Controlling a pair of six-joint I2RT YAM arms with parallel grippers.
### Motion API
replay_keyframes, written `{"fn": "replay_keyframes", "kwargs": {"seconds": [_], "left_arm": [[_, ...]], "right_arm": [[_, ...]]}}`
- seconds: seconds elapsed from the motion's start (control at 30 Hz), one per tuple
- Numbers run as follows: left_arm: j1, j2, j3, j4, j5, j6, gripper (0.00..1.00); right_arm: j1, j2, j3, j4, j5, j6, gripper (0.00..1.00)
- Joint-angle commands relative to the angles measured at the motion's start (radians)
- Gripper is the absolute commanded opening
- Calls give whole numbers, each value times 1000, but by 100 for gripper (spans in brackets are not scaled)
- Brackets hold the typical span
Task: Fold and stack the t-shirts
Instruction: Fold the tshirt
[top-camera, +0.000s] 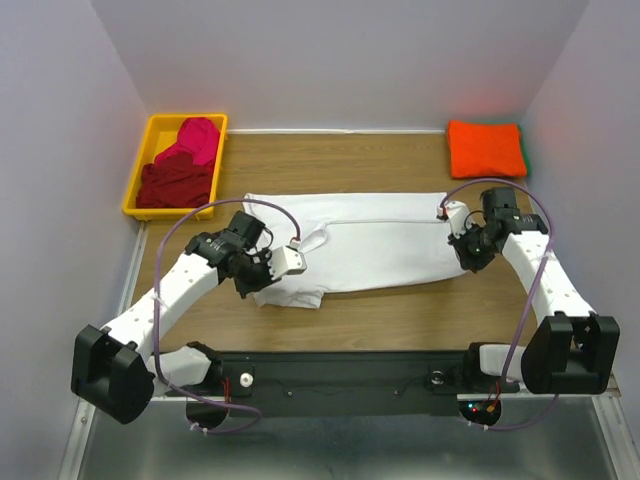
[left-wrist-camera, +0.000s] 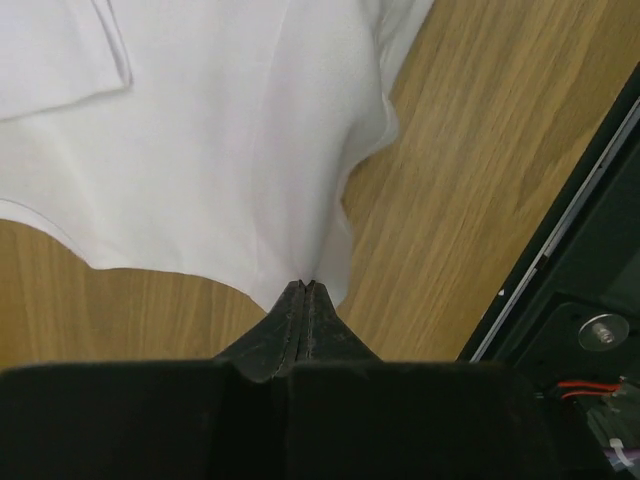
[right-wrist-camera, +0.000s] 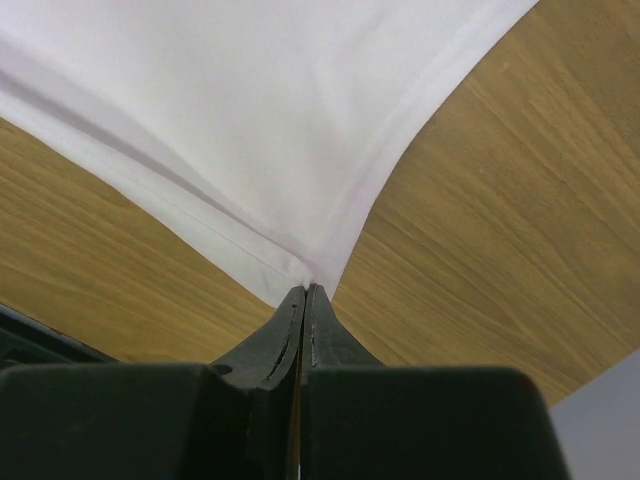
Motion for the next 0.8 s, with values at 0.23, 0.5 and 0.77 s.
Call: {"fn": "replay_keyframes", "kwargs": {"seconds": [0.23,0.5,0.77], "left_arm": [[45,180,208,-13,23,10,0],[137,344,354,-29,61,85,0],[195,523,535,-65,83,128,0]], "right_arm": [[-53,195,213,11,-30,7,0],[-67,344,370,11,-45,14,1],[-70,522,511,19,-67,27,1]]}}
